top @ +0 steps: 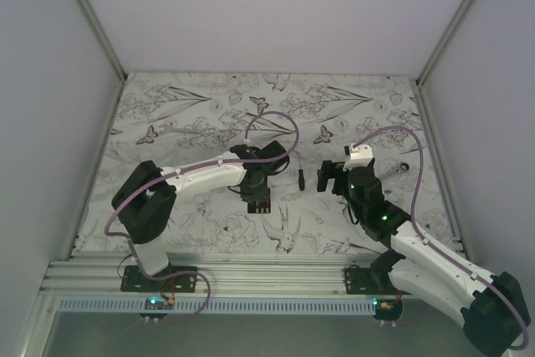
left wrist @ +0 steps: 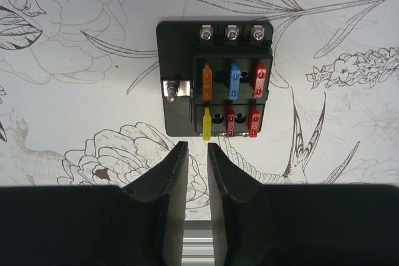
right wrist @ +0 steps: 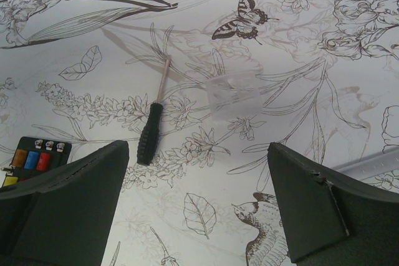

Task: Snap on the fuse box
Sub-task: Install the fuse at the fuse box base.

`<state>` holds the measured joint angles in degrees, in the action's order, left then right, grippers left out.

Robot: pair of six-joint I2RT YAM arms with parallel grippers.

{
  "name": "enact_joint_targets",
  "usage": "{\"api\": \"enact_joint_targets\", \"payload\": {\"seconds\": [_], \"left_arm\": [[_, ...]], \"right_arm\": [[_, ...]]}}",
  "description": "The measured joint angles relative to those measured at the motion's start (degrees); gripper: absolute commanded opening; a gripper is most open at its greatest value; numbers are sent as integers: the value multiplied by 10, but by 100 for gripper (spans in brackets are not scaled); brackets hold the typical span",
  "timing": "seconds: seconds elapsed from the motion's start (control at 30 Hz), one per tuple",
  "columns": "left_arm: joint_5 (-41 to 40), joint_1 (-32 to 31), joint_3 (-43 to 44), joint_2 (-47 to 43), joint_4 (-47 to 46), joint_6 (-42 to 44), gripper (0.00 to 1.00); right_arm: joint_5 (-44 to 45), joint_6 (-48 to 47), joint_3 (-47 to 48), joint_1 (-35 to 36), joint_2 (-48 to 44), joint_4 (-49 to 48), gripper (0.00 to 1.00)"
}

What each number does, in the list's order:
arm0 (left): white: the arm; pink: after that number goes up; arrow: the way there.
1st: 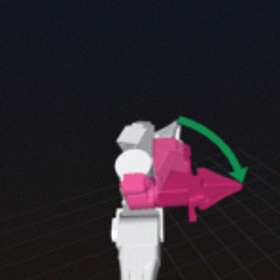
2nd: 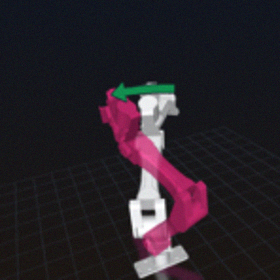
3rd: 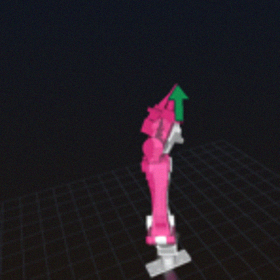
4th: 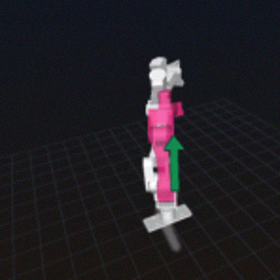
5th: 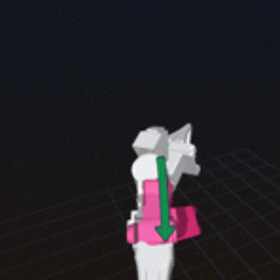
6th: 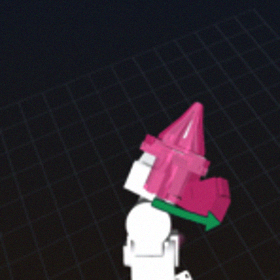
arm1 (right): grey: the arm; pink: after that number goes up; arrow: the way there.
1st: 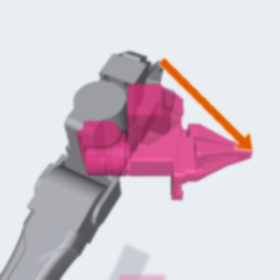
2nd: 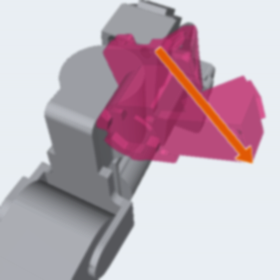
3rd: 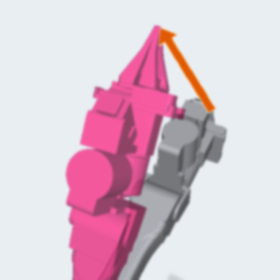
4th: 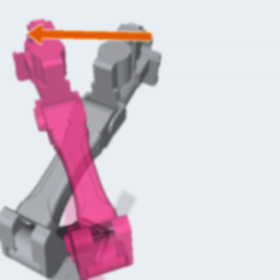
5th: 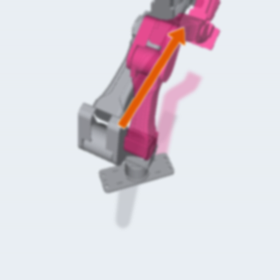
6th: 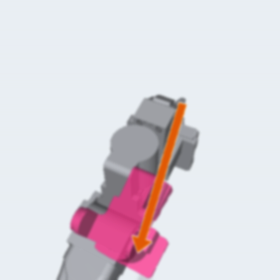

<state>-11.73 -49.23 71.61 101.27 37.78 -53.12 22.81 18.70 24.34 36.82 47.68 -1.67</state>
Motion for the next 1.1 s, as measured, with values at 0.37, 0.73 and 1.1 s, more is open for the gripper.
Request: {"api": "enact_joint_targets", "payload": {"seconds": [0.37, 0.73, 1.1], "left_arm": [[1, 6, 23, 25, 2, 2, 20], [3, 16, 28, 40, 2, 5, 14], [14, 17, 38, 48, 2, 11, 0]], "right_arm": [[0, 0, 0, 0, 0, 0, 99], [0, 0, 0, 0, 0, 0, 99], [0, 0, 0, 0, 1, 0, 99]]}}
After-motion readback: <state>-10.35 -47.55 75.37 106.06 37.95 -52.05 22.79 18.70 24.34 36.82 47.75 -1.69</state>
